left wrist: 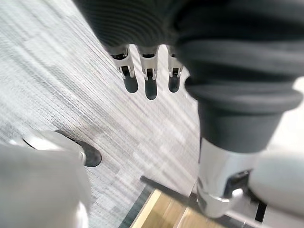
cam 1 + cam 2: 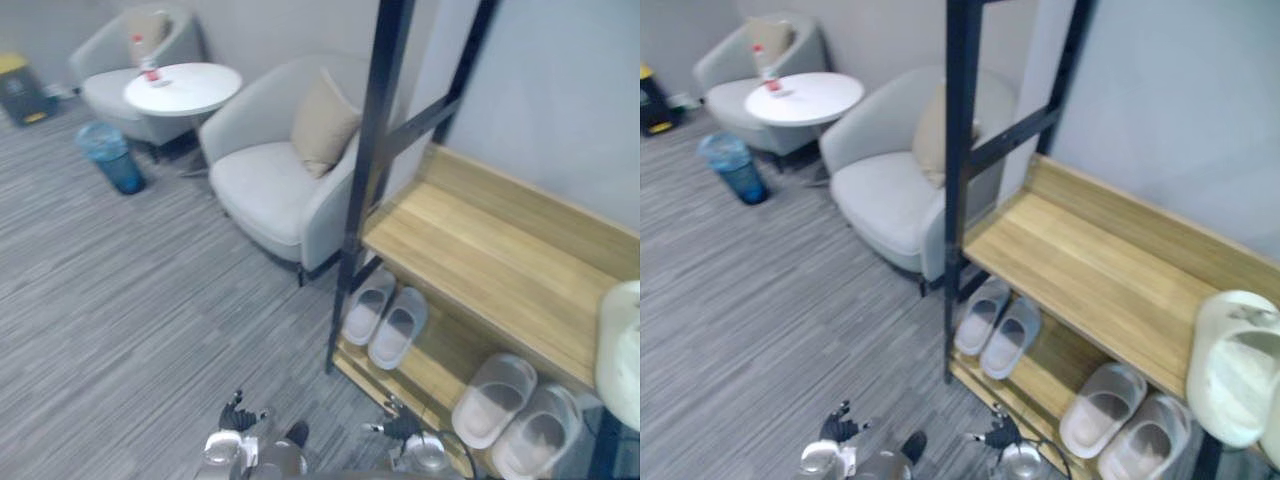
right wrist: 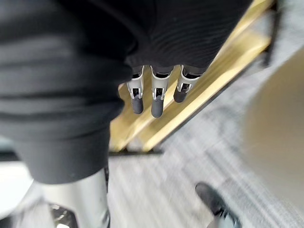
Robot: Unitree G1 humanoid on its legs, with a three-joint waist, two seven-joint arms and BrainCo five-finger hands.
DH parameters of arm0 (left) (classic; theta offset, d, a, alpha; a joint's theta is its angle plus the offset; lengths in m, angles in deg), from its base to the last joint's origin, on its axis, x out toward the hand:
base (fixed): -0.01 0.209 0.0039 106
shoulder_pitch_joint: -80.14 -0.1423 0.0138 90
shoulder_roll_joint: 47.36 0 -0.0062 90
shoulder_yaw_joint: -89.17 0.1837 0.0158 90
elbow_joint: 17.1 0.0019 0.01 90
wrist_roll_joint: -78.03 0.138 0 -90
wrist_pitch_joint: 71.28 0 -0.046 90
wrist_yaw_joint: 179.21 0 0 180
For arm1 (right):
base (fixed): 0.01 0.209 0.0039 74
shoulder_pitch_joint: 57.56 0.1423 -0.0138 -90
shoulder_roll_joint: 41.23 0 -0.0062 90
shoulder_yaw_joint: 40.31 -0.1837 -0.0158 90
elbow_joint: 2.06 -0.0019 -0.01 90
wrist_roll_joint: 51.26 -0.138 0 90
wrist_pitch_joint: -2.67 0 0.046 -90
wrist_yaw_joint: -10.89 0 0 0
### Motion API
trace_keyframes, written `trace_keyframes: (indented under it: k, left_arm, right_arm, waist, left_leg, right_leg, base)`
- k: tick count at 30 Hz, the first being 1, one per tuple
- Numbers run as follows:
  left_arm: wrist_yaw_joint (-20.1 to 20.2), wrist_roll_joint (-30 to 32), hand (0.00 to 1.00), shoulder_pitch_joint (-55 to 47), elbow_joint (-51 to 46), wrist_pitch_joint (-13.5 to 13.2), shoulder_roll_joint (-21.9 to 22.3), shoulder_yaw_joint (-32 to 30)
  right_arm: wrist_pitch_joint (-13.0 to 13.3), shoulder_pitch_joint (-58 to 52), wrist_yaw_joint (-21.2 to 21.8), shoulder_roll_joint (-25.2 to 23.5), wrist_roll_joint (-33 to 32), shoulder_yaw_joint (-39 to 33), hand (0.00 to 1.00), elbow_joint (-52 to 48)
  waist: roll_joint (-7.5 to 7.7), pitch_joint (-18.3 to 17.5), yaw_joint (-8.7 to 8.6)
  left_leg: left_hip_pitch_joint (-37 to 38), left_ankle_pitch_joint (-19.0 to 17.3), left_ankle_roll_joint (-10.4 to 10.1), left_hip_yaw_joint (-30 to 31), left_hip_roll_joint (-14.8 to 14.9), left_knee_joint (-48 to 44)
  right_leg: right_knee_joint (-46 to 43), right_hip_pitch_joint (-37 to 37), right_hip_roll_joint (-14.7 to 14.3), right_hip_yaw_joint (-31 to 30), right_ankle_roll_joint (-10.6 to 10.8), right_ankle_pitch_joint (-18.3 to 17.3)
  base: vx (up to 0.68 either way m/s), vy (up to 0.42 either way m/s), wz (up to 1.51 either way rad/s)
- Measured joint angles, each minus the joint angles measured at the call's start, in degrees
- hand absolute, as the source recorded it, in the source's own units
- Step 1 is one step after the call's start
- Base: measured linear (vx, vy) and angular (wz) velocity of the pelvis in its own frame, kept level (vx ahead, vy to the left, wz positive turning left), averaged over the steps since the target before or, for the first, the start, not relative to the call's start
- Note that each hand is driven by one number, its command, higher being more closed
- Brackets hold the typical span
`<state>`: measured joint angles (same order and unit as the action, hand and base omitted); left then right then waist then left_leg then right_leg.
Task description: Organize the slippers on the shoe rack
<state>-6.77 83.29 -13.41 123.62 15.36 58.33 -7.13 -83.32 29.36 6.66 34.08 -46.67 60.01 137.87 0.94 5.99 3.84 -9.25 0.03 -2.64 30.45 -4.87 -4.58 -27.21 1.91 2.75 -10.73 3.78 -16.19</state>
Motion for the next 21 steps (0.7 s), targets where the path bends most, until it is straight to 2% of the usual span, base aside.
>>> trace_keyframes:
  k: [2, 3, 4, 5, 6, 7, 8, 9, 10, 11, 13, 14, 15, 16, 17, 18, 20, 21]
  left_arm:
    - [-0.06, -0.86, 0.0, 0.64, -0.01, -0.1, 0.62, -0.04]
    - [-0.09, -0.9, 0.0, 0.74, 0.59, -0.08, 1.25, -0.02]
    - [-0.08, -1.17, 0.0, 1.1, 0.82, -0.04, 1.81, 0.03]
    - [0.05, -2.15, 0.0, 1.04, 0.41, -0.15, 2.37, 0.38]
    - [0.12, -2.94, 0.0, 1.0, 0.2, -0.18, 3.3, 0.47]
    - [0.15, -3.15, 0.0, 1.06, -0.4, -0.21, 3.38, 0.32]
    - [0.36, -3.07, 0.0, 1.98, -0.77, -0.17, 3.38, 0.24]
    - [0.33, -3.09, 0.0, 2.68, -1.08, -0.17, 3.45, -0.94]
    - [0.36, -3.09, 0.0, 2.31, -1.26, -0.19, 3.64, -1.37]
    - [0.39, -3.09, 0.0, 2.1, -0.99, -0.08, 3.83, -1.62]
    - [0.55, -3.08, 0.0, 2.0, -0.34, -0.05, 3.49, -1.61]
    - [0.68, -3.06, 0.0, 2.09, -0.07, -0.05, 3.47, -1.53]
    - [0.78, -3.06, 0.0, 2.17, 0.12, -0.06, 3.43, -1.46]
    - [1.0, -3.07, 0.0, 2.63, 1.25, -0.18, 2.95, -0.89]
    - [1.02, -3.07, 0.0, 2.71, 1.35, -0.17, 2.74, -0.69]
    - [1.07, -3.09, 0.0, 2.81, 1.8, -0.17, 1.55, 0.34]
    - [1.17, -3.18, 0.0, 2.61, 2.22, -0.32, 1.14, 1.25]
    - [1.17, -3.19, 0.0, 2.61, 2.4, -0.35, 1.12, 1.24]
  right_arm:
    - [-0.06, 1.84, -0.11, -1.12, 0.0, 0.16, 0.0, 0.0]
    - [-0.07, 2.14, -0.11, -1.13, 0.0, 0.2, 0.0, 0.06]
    - [-0.08, 1.92, -0.2, -1.09, -0.03, 0.24, 0.0, 0.26]
    - [-0.26, 1.41, -0.36, -0.57, 0.05, 0.1, 0.0, 0.85]
    - [-0.58, 0.64, -0.45, -0.26, 0.06, -0.08, 0.0, 0.93]
    - [-0.69, 0.51, -0.47, -0.52, 0.37, -0.66, 0.0, 1.42]
    - [-0.69, 1.2, -0.67, -0.3, 0.67, -2.02, 0.0, 2.59]
    - [-1.36, 1.32, -1.05, 0.18, 1.48, -3.69, 0.0, 3.19]
    - [-1.46, 1.16, -1.16, 0.65, 1.67, -3.68, 0.0, 3.18]
    - [-1.47, 0.77, -1.4, 1.18, 1.66, -3.92, 0.0, 2.77]
    - [-1.45, 0.38, -1.45, 0.79, 1.55, -5.53, 0.0, 2.57]
    - [-1.36, 0.22, -1.46, 0.56, 1.46, -5.94, 0.0, 2.47]
    - [-1.28, 0.23, -1.39, 0.2, 1.08, -6.47, 0.0, 2.46]
    - [-1.3, 0.21, -1.31, -1.25, -0.38, -8.2, 0.0, 2.6]
    - [-1.28, 0.3, -1.32, -1.27, -0.42, -8.23, 0.0, 2.57]
    - [-1.23, 0.69, -1.18, -1.65, -0.59, -8.04, 0.0, 2.55]
    - [-1.01, 1.27, -0.56, -2.3, -0.57, -7.72, 0.0, 2.33]
    - [-1.0, 1.22, -0.3, -2.46, -0.55, -7.64, 0.0, 2.06]
  waist:
    - [0.31, -0.03, 0.47]
    - [-0.96, 0.35, 0.41]
    - [-1.61, 0.77, 0.19]
    - [-1.65, 0.8, -0.01]
    - [-1.96, 1.15, -0.23]
    - [-1.01, 1.1, -0.73]
    - [0.2, 1.8, -0.72]
    - [0.74, 2.09, -0.58]
    - [1.0, 2.11, -0.58]
    - [0.08, 1.61, -0.7]
    - [-0.53, 1.26, -1.26]
    - [-0.57, 1.24, -1.36]
    - [-0.99, 1.01, -1.39]
    - [0.4, 1.35, -1.59]
    - [0.68, 1.37, -1.59]
    - [1.41, 1.17, -1.53]
    - [1.57, 1.14, -1.34]
    - [1.61, 1.31, -1.36]
  left_leg:
    - [-1.27, 4.88, -2.46, -0.13, 1.57, 4.14]
    - [-1.68, 6.07, -3.23, 0.1, 2.44, 4.53]
    - [-2.15, 6.87, -2.7, -0.26, 3.7, 5.08]
    - [-2.56, 7.76, -1.18, -2.67, 4.67, 5.66]
    - [-3.6, 6.67, 3.55, -8.48, 6.17, 6.1]
    - [-5.37, 2.92, 4.79, -14.74, 6.94, 4.33]
    - [-8.98, 1.72, 3.33, -22.66, 7.03, -4.11]
    - [-11.21, 0.6, 2.19, -29.61, 7.03, -15.93]
    - [-11.36, -0.51, 1.58, -32.29, 7.39, -20.44]
    - [-10.85, -2.81, 2.37, -35.92, 8.6, -25.67]
    - [-8.92, -9.02, 2.99, -42.33, 10.89, -27.49]
    - [-8.3, -10.17, 3.34, -45.13, 11.31, -25.73]
    - [-8.06, -10.46, 3.55, -47.0, 11.15, -23.74]
    - [-6.39, -9.47, 3.26, -45.09, 8.13, -17.6]
    - [-6.27, -8.96, 3.38, -44.76, 7.65, -16.98]
    - [-5.5, -7.77, 3.76, -43.8, 6.06, -14.65]
    - [-3.83, -7.71, 4.52, -42.4, 4.01, -13.15]
    - [-2.65, -8.69, 5.12, -41.64, 3.15, -12.7]
  right_leg:
    - [6.81, -1.9, 0.28, 3.39, -1.46, -4.84]
    - [7.12, -1.86, -0.46, 4.67, -1.87, -4.68]
    - [6.83, -1.88, -1.39, 6.66, -2.18, -4.66]
    - [6.19, -1.9, -1.87, 8.42, -2.72, -4.94]
    - [6.27, -2.02, -2.15, 11.58, -3.76, -4.71]
    - [7.5, -1.98, -0.77, 14.23, -4.77, -4.15]
    - [7.65, -1.78, 0.95, 17.48, -5.42, -3.68]
    - [7.51, -2.3, 2.65, 19.72, -5.44, -3.65]
    - [7.55, -2.42, 2.88, 20.89, -5.37, -3.59]
    - [7.66, -3.03, 2.82, 23.0, -5.37, -3.6]
    - [7.84, -3.65, 2.76, 27.53, -5.37, -3.6]
    - [7.87, -4.0, 2.75, 29.86, -5.37, -3.6]
    - [7.5, -3.95, 2.68, 31.39, -5.33, -3.62]
    - [7.73, -4.01, 3.31, 31.51, -4.28, -3.02]
    - [7.78, -4.0, 3.51, 31.43, -4.01, -2.85]
    - [7.94, -4.12, 4.3, 31.03, -2.89, -2.12]
    - [5.11, -4.44, 5.74, 30.32, -1.95, -1.51]
    - [-0.09, -3.42, 6.85, 29.87, -1.78, -1.44]
  base:
    - [-0.17, -0.386, 0.4]
    - [-0.17, -0.279, 0.58]
    - [-0.12, -0.154, 0.76]
    - [-0.14, -0.191, 1.08]
    - [-0.14, -0.193, 1.21]
    - [-0.14, -0.12, 1.29]
    - [-0.1, -0.097, 1.19]
    - [-0.07, -0.07, 0.93]
    - [-0.02, -0.075, 0.85]
    - [0.01, -0.001, 0.78]
    - [0.01, 0.041, 1.16]
    - [0.0, 0.06, 1.35]
    - [0.0, 0.1, 1.58]
    - [0.0, 0.118, 1.23]
    - [0.03, 0.121, 1.08]
    - [0.06, 0.155, 0.54]
    - [0.08, 0.178, 0.45]
    - [0.07, 0.136, 0.27]
